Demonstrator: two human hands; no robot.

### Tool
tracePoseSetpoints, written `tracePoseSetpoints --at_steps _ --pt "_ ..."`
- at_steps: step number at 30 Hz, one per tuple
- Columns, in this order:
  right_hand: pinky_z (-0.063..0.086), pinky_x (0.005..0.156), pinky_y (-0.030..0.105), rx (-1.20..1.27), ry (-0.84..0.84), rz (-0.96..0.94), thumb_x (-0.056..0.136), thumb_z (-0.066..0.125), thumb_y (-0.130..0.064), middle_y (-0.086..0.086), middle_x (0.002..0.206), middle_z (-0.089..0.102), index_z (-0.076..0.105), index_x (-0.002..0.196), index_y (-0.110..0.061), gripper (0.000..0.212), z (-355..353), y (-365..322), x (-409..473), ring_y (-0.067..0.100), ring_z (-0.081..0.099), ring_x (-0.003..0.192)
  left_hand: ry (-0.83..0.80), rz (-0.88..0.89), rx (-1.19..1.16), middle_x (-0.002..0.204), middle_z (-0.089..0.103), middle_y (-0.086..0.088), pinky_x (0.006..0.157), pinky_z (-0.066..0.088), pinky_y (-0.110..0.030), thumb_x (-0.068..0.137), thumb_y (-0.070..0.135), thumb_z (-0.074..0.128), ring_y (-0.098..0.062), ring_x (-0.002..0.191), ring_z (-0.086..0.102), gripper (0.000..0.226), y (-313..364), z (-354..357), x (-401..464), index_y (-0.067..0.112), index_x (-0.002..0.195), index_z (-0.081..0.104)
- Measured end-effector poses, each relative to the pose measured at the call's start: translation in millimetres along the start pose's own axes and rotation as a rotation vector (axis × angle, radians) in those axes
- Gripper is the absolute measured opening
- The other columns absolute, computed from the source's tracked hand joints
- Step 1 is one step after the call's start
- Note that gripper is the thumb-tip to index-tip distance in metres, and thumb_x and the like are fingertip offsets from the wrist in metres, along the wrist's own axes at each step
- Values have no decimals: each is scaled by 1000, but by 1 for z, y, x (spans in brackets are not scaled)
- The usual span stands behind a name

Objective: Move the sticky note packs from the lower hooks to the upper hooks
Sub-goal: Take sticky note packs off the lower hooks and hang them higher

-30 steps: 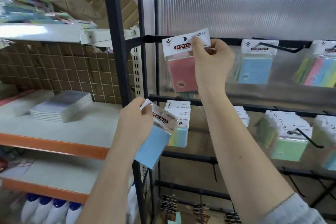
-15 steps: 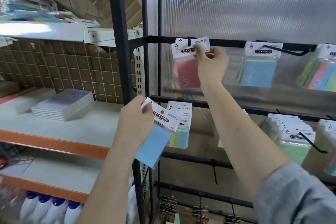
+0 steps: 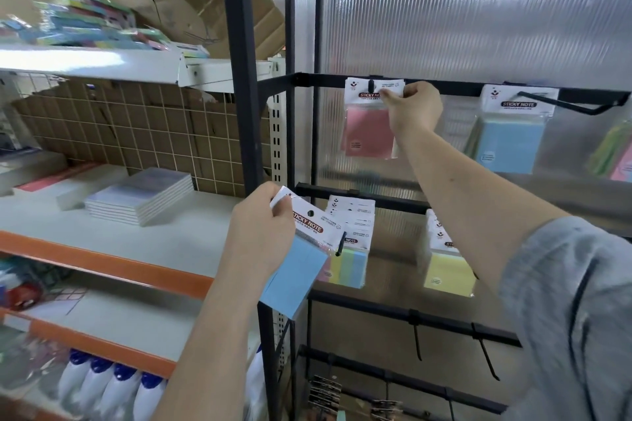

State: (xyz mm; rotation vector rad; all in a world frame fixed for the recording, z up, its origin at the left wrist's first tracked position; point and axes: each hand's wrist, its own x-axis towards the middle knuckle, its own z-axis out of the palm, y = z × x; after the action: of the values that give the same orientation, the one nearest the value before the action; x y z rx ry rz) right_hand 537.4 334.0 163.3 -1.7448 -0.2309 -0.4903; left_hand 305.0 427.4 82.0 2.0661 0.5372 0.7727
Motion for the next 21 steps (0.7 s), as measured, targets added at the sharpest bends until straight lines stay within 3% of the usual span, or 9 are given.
tracePoseSetpoints --at_steps 4,6,8,11,14,17,19,21 --pt "39 63 17 13 18 -16 85 69 -31 -4 91 57 54 94 -16 23 -2 3 -1 10 52 80 26 24 12 78 58 10 38 35 -5 100 25 39 -6 69 57 22 1 3 0 19 80 46" --pt "40 65 10 37 39 -35 88 66 -28 -5 91 58 59 101 -13 22 -7 5 -6 8 53 81 33 30 12 76 57 11 38 36 -5 100 25 39 -5 68 57 22 3 7 0 12 85 48" --pt "37 58 5 15 55 -67 91 61 -26 -7 88 58 62 101 -12 18 -16 11 -13 5 52 78 37 30 8 75 59 11 38 37 -8 100 24 39 -4 66 58 23 6 11 0 8 88 49" --pt "35 61 15 -26 40 -83 94 54 -26 -4 83 60 64 91 -13 17 -37 26 -22 9 52 76 36 47 -7 74 59 11 40 36 -10 100 22 39 -3 65 57 24 13 19 -3 14 80 49" --pt "36 56 23 -107 -64 -93 95 49 -26 8 79 64 62 81 -8 27 -66 45 -30 15 54 73 19 60 8 74 57 14 39 36 -7 100 25 39 -2 64 57 24 23 30 -8 18 79 46" --pt "42 59 26 -207 -195 -97 96 50 -26 15 83 68 67 86 -2 31 -100 63 -42 19 56 69 1 84 35 78 56 14 41 41 -8 100 29 39 -2 66 58 19 33 43 -11 16 89 48" --pt "46 64 30 -275 -228 -98 96 51 -26 15 80 69 68 86 -2 31 -123 76 -49 22 56 67 -4 99 40 82 59 10 46 45 -16 100 31 39 -5 68 60 19 42 52 -15 18 91 49" --pt "40 59 28 -341 -233 -85 94 52 -24 3 70 64 67 82 -6 27 -145 88 -55 20 55 66 5 121 36 84 60 8 46 43 -19 100 32 38 -7 68 60 20 52 62 -19 19 90 50"
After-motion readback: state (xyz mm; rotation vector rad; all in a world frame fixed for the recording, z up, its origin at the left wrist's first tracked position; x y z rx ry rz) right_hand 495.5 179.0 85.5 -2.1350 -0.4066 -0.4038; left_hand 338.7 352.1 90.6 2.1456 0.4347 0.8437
